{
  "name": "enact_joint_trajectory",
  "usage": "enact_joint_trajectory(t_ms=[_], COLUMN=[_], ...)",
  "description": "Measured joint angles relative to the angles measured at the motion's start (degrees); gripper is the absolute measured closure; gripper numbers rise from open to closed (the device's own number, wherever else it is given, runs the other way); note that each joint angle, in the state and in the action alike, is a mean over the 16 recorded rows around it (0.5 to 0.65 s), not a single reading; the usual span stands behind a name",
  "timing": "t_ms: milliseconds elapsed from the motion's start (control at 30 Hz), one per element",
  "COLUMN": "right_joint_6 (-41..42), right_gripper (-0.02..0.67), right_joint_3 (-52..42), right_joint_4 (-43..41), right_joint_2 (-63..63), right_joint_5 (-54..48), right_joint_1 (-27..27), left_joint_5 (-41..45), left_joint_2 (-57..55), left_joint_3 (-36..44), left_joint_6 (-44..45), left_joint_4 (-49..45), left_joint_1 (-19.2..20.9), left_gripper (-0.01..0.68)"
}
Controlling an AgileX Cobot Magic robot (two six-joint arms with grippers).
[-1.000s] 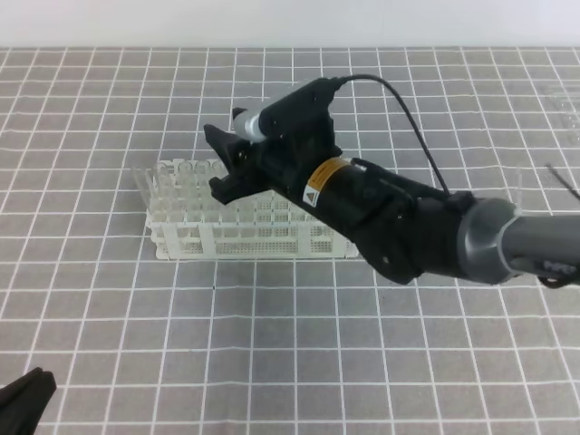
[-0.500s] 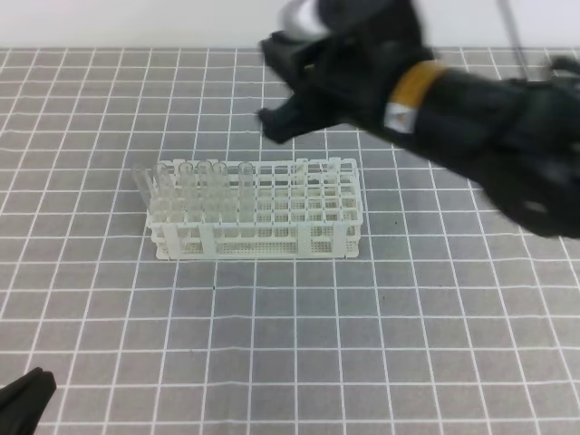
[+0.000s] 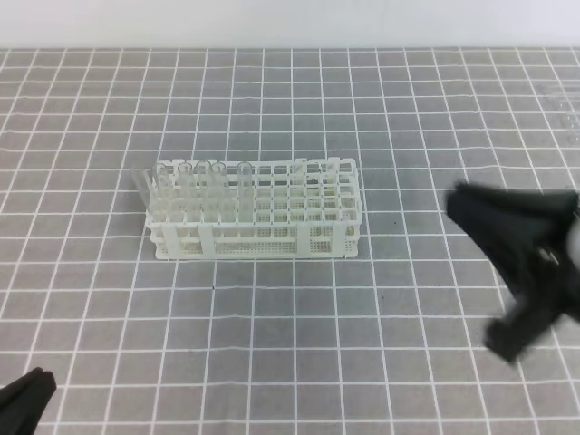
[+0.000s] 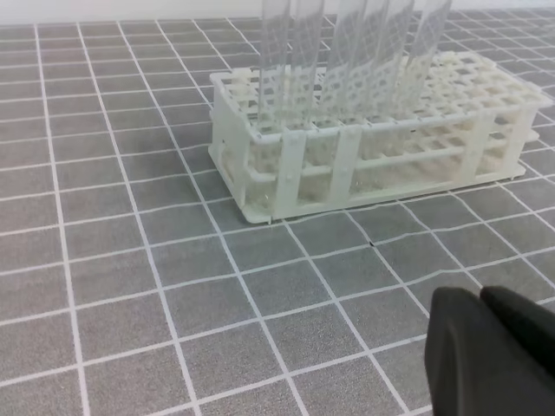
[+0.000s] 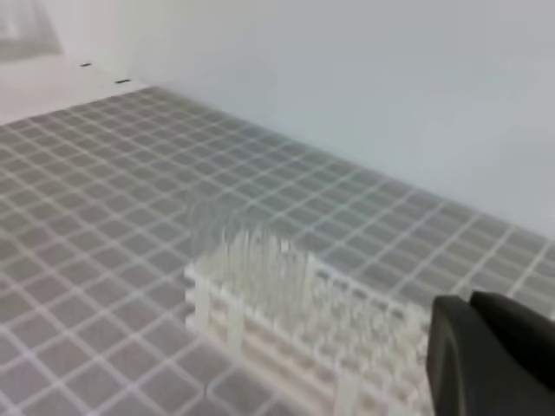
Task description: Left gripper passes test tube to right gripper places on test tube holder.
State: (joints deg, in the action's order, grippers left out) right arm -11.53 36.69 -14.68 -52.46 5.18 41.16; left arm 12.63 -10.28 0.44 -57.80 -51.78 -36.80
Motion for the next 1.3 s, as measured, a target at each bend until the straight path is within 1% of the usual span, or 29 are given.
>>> enact_joint_trajectory(t_ms=[200,333,500,800,900,1067,1300], right_joint_6=[0.0,0.0,0.0,-0.2,-0.4,-0.8,-0.9], right_gripper=[0.65,0.65,0.65,0.65,0.65,0.65,0.65], right_joint_3=[-10.4,-15.6,-21.5,-31.9,-34.2,-36.5,-36.8], right_joint_4=[1.3,2.7,4.3,6.2,6.8,8.3,9.9], right_joint_2=[6.9,9.9,14.8,32.4,39.2,47.8,53.1], right_joint_5=[-1.4,-1.9,-1.9,-2.5,-4.5,-9.2,-15.1], right_joint_1=[-0.2,-2.0,-8.6,-27.0,-31.6,-35.6,-36.7], left_joint_5=[0.0,0.1,0.6,2.0,2.3,2.5,2.5], left_joint_2=[0.0,0.0,0.0,0.1,0.1,0.1,0.1], left_joint_3=[0.1,0.1,0.0,-0.3,-0.3,-0.2,-0.1], left_joint_6=[0.0,0.0,0.0,-0.1,-0.1,0.0,0.0], left_joint_4=[0.0,0.0,0.0,0.1,0.1,0.1,0.0], left_joint_1=[0.0,0.0,0.0,0.0,0.0,0.0,0.0], left_gripper=[0.673,0.673,0.673,0.673,0.673,0.673,0.673])
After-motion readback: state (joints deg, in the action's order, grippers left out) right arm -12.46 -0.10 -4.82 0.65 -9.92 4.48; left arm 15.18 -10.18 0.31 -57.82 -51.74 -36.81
